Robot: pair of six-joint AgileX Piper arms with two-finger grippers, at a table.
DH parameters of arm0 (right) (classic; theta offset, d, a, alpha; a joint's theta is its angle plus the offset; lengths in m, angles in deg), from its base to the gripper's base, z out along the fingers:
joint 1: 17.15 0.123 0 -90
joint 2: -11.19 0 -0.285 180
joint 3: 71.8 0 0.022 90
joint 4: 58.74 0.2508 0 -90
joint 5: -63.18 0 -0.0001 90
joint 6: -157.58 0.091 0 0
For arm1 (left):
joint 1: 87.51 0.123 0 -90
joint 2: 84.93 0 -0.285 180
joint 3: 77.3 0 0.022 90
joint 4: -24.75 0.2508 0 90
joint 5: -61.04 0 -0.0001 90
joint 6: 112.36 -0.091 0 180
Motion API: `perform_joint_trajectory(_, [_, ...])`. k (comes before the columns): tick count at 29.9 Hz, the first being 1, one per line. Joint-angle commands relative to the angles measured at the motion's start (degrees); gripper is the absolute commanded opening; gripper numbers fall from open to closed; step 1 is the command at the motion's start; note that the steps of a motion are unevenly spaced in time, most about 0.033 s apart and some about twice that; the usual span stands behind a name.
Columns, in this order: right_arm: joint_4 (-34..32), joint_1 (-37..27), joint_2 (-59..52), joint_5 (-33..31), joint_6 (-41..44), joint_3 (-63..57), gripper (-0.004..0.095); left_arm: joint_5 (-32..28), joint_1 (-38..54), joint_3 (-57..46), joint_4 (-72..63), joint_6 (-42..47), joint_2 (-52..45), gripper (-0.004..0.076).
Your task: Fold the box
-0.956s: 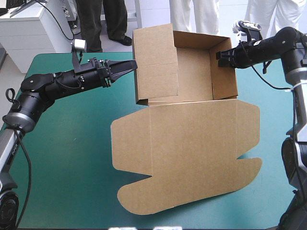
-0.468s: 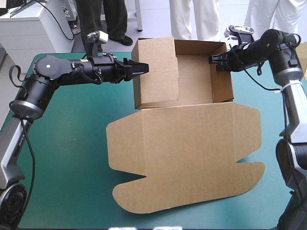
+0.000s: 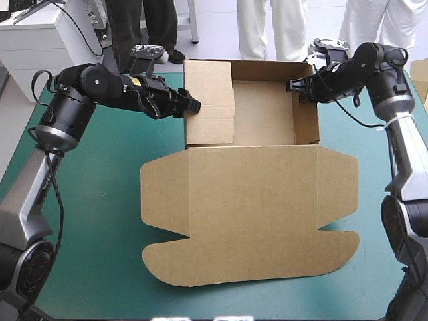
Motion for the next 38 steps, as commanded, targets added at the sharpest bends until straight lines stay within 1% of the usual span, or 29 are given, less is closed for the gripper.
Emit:
perform_joint_trajectory(1, [0.57,2.47,-3.27,1.69,3.34,1.85,-0.0006,-0.71,-0.74,3.50,3.57,3.32,-0.68,0.0442])
perform_joint_trajectory(4, [-0.53,3.99,-3.27,2.82,5.53,1.85,-0.0006,1.81,-1.40,5.18,6.59,5.17,0.85,0.0442])
perform_joint_trajectory(8, [-0.66,5.45,-3.18,3.19,6.79,1.85,-0.0006,3.51,-3.26,6.85,10.61,6.84,2.77,0.0429])
perform_joint_trajectory(17, [-0.48,6.01,-3.04,3.22,7.74,1.85,-0.0006,4.35,-4.49,7.42,22.41,11.04,4.14,0.0428])
perform_joint_trajectory(22, [0.75,6.01,-3.04,4.00,8.57,1.85,-0.0006,5.14,-4.49,7.42,23.37,11.14,5.20,0.0428])
perform_joint_trajectory(24, [0.75,6.01,-2.95,2.97,8.57,1.85,-0.0006,4.42,-4.49,7.42,24.58,11.79,5.17,0.0409])
perform_joint_trajectory(26, [0.36,6.01,-2.81,1.71,8.57,1.85,-0.0006,3.89,-4.49,7.42,25.47,12.91,5.17,0.0339])
perform_joint_trajectory(30, [0.36,6.01,-2.67,0.23,8.57,1.85,-0.0006,3.93,-4.49,7.54,25.47,12.91,5.82,0.0145])
perform_joint_trajectory(32, [0.36,6.01,-2.42,-1.21,8.37,1.85,-0.0006,4.57,-4.49,7.81,25.25,13.03,6.53,0.0069])
perform_joint_trajectory(34, [-0.73,6.39,-2.15,-2.95,8.36,1.85,-0.0006,5.08,-4.49,7.90,24.37,13.03,7.23,0.0018])
perform_joint_trajectory(36, [-3.50,7.60,-1.70,-3.76,8.36,1.85,-0.0006,5.90,-4.49,7.90,24.14,13.03,7.83,-0.0025])
perform_joint_trajectory(38, [-5.92,9.43,-1.34,-3.74,8.50,1.85,-0.0006,7.26,-4.49,7.90,24.14,13.03,8.60,-0.0032])
